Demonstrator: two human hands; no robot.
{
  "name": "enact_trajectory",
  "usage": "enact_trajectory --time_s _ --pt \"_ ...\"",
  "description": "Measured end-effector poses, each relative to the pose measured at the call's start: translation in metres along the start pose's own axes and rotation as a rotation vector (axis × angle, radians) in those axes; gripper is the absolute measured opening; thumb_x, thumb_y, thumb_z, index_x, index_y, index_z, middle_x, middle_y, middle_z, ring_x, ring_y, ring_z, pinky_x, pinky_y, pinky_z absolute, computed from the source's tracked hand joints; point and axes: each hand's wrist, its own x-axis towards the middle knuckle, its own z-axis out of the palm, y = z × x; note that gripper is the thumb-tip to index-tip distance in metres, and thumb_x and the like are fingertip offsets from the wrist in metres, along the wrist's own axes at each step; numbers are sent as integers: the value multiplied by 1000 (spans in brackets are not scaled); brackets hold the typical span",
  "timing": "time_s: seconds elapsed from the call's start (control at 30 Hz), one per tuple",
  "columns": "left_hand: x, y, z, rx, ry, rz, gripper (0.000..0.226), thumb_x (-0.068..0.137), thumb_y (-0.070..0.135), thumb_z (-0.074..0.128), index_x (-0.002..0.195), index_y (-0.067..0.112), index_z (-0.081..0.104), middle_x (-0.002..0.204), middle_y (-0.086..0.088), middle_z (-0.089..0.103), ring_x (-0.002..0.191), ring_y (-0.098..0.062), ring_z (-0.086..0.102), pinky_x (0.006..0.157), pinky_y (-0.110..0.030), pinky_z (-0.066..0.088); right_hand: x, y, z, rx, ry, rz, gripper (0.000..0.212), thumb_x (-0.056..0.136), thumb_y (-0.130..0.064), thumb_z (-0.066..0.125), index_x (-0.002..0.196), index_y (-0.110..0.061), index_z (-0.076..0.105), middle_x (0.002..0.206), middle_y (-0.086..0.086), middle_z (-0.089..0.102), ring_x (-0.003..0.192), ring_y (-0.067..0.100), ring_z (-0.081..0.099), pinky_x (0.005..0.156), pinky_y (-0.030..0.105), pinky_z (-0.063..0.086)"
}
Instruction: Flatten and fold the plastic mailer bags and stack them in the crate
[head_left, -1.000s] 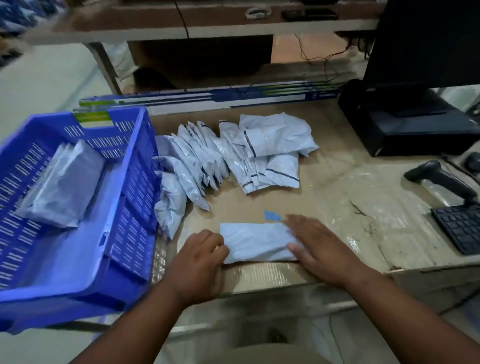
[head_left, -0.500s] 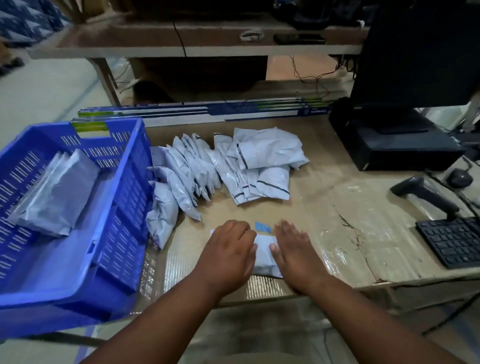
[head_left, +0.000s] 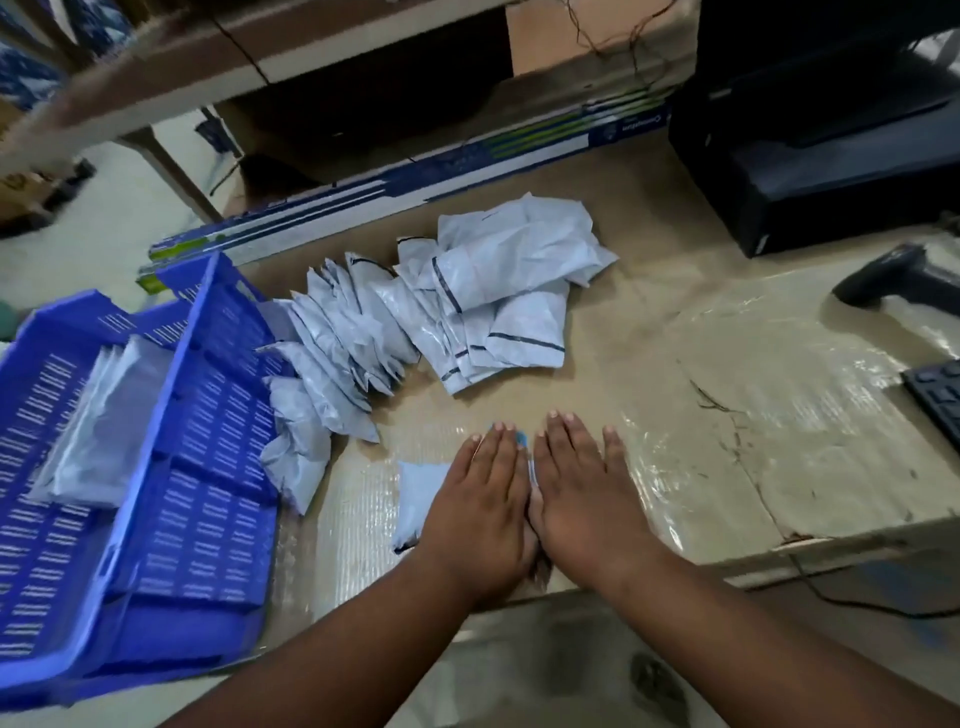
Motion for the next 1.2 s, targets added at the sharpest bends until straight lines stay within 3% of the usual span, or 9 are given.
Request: enact_trajectory --time_s 0.07,0.23,0.5,0.7,0.87,1.0,1.1,1.17,1.2 --pt "1 1 0 15 -42 6 73 106 39 21 165 -2 16 173 -25 10 164 -37 1 132 -53 6 1 0 2 8 13 6 74 103 -44 16 164 -6 28 173 17 20 161 36 15 127 64 5" --pt "-1 2 6 0 -40 -16 72 106 36 28 164 -5 20 173 -27 13 164 -38 2 131 -55 12 3 -1 5 37 16 12 71 102 -42 24 162 -5 33 172 19 23 160 37 17 126 64 9" --pt "-8 -10 24 -267 88 -17 70 105 35 30 166 0 22 175 -18 14 165 -27 4 132 -50 13 2 1 4 64 -15 17 74 106 -49 18 168 -11 14 176 13 5 163 30 -1 129 60 7" --pt "-10 -18 34 -363 75 -22 73 104 35 30 168 6 15 177 -13 8 165 -21 0 133 -45 4 7 1 -13 117 -148 22 82 98 -59 -9 169 -20 -4 176 2 -14 160 19 -24 129 55 -9" --pt "-8 -20 28 -402 45 -43 75 101 38 23 168 7 16 177 -12 7 165 -22 0 133 -43 0 11 -17 -36 512 210 54 64 108 -40 21 168 -17 20 176 -4 3 162 10 -2 132 36 1" --pt "-9 -22 14 -403 10 -79 75 102 41 13 167 5 21 175 -14 13 164 -25 7 132 -41 -6 3 -24 -11 278 5 41 62 111 -40 13 168 -17 15 176 -1 3 163 20 4 132 41 5" --pt "-10 -20 8 -199 49 -20 71 103 41 37 160 -1 38 166 -22 37 160 -35 26 131 -52 8 6 -24 -12 145 -49 44 76 98 -42 1 168 -17 16 177 6 11 163 24 6 132 46 6" --pt "-13 -19 9 -106 48 2 71 103 43 46 158 -2 41 164 -24 40 158 -37 30 130 -57 16 8 -25 -10 96 -41 46 77 98 -42 2 168 -15 20 176 8 15 163 27 10 131 50 10" --pt "-13 -20 8 -84 46 -12 70 105 42 41 159 -2 38 165 -24 37 159 -38 27 130 -57 15 9 -25 -7 68 -33 51 76 100 -43 4 167 -14 23 175 9 17 162 28 13 131 51 12"
